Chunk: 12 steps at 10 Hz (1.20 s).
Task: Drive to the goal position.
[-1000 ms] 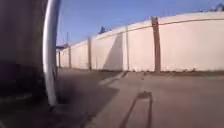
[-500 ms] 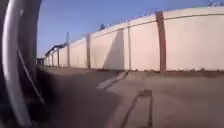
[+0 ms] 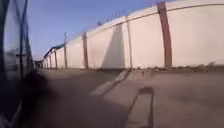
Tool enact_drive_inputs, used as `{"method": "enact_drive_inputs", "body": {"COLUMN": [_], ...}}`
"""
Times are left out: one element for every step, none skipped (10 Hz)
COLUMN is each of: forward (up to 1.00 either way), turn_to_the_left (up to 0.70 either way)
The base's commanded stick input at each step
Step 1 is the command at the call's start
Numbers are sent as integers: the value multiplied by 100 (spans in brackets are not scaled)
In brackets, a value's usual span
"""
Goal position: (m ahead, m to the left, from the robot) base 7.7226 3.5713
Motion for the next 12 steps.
{"method": "enact_drive_inputs", "body": {"forward": [100,100,100,100,100,100,100,100,100,100,100,100], "turn_to_the_left": [27,27,27,27,27,27,27,27,27,27,27,22]}}
